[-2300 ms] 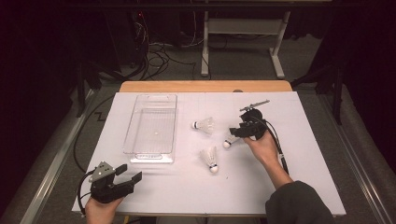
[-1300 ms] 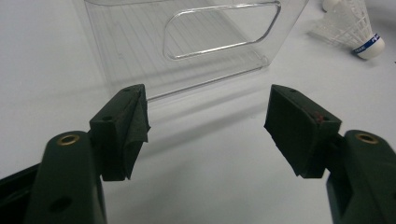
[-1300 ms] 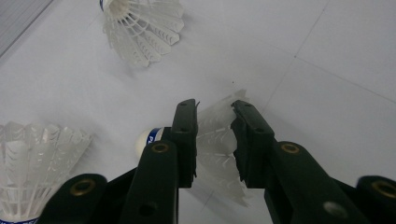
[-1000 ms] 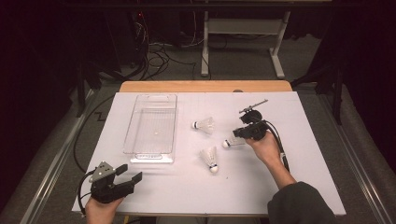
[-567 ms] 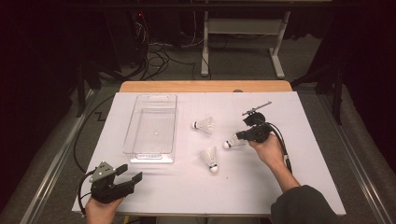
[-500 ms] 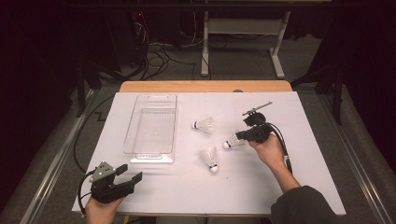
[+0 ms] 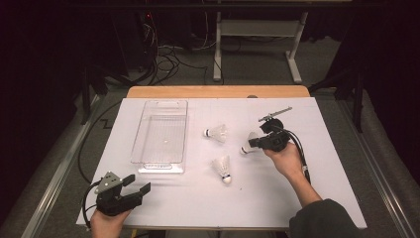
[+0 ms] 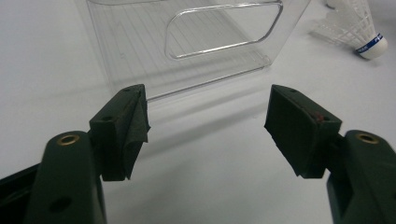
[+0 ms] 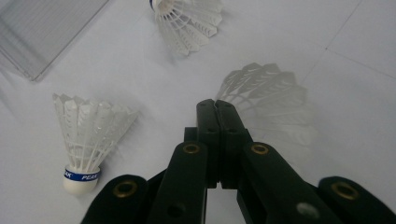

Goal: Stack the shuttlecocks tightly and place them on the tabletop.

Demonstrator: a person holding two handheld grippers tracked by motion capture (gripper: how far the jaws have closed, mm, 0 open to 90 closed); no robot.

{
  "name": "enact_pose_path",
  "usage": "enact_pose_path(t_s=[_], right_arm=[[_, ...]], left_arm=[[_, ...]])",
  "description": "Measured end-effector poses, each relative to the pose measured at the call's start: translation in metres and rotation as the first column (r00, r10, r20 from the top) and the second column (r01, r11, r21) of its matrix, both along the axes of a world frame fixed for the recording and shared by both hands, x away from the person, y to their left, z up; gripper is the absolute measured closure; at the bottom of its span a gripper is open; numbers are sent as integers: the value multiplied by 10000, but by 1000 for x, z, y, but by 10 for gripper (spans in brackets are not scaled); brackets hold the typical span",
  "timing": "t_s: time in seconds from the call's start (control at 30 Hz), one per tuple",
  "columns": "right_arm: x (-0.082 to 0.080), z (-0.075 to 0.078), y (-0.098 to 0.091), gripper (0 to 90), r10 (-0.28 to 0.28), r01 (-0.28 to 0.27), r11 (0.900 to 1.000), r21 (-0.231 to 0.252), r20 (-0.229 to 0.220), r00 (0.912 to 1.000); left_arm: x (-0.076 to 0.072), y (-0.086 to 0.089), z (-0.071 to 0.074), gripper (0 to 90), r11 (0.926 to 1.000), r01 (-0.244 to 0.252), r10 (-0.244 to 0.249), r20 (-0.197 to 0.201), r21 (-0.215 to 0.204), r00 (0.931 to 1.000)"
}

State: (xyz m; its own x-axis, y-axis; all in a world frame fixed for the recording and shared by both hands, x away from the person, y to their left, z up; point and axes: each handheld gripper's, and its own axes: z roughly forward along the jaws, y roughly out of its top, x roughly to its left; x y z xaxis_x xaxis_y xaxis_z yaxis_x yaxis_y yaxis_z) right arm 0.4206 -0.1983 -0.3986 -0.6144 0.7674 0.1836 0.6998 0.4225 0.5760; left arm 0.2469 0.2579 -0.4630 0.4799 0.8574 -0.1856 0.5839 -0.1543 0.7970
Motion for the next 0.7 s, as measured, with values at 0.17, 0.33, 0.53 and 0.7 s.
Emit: enact_pose_path(t_s=[0.17, 0.33, 0.53, 0.7], right_arm=[[0, 2, -4, 900, -117, 116, 9998, 176, 83, 9999], [1, 3, -5, 900, -161, 155, 9994, 296, 215, 9996], [4, 6, 0, 900, -178, 160, 9988, 456, 405, 9990], [6, 8, 4, 900, -284, 249, 9977, 638, 544, 9981]], left_arm=[[0, 0, 0, 311, 10000, -6, 6, 13, -2, 10000], [0, 0, 0, 309, 10000, -48, 48, 38, 37, 10000], [0, 0, 0, 310, 10000, -52, 52, 39, 48, 10000], [0, 0, 0, 311, 10000, -54, 54, 45, 53, 10000]])
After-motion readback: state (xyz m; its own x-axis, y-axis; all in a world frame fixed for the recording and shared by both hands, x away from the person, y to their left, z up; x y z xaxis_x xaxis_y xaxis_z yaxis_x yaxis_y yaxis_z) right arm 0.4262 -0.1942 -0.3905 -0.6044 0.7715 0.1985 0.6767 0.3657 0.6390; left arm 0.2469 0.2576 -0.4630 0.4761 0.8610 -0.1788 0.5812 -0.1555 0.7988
